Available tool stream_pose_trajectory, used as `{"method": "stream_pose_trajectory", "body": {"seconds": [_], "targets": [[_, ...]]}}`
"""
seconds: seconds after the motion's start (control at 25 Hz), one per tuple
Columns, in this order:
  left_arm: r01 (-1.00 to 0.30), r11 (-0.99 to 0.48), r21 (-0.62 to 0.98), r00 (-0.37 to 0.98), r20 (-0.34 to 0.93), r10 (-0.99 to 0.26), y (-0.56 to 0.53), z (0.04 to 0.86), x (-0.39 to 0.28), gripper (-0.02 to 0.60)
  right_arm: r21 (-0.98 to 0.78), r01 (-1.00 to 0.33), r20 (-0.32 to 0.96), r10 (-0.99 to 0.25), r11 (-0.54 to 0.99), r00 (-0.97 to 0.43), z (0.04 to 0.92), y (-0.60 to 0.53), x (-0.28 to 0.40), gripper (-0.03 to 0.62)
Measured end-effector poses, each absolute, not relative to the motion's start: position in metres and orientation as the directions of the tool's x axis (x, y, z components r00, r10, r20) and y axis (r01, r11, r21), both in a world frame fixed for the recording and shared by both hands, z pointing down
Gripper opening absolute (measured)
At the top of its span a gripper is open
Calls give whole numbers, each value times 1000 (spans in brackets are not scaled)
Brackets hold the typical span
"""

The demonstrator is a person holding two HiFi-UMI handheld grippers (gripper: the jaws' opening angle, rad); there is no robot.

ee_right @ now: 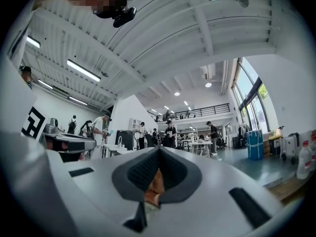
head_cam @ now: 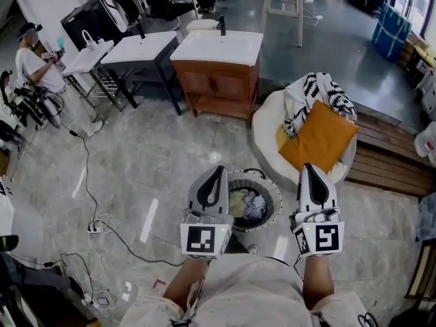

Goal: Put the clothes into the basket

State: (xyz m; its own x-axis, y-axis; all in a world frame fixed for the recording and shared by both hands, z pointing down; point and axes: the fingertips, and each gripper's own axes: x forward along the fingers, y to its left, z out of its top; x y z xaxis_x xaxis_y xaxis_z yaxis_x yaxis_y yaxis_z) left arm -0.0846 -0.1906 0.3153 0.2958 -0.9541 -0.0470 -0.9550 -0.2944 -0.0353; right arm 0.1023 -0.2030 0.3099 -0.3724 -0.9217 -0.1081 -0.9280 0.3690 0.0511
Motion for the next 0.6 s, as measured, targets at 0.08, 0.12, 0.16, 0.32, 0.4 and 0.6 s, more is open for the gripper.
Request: {"method": "stream_pose_trajectory", "body": {"seconds": [0.08, 0.12, 0.16, 0.32, 0.4, 0.6], "targets": [[-955, -292, -49, 295, -43, -955, -192, 317, -84, 5, 48, -928, -108, -921, 370, -373, 312, -205, 104, -12], [-955, -291, -54, 294, -40, -955, -193, 318, -84, 5, 47, -928, -108, -921, 370, -373, 313, -206, 105, -12], [-956, -289, -55, 292, -38, -956, -194, 319, -83, 5, 46, -928, -108, -922, 370, -373, 313, -206, 105, -12], [-958, -286, -40, 287, -41, -957, -194, 318, -82, 5, 45, -929, -109, -923, 367, -370, 312, -206, 108, -12], [-958, -285, -43, 287, -42, -957, -195, 316, -81, 5, 46, -931, -112, -924, 362, -365, 312, -206, 111, -12], [-958, -284, -49, 286, -39, -957, -198, 323, -80, 5, 48, -933, -112, -926, 357, -360, 313, -210, 115, -12]]}}
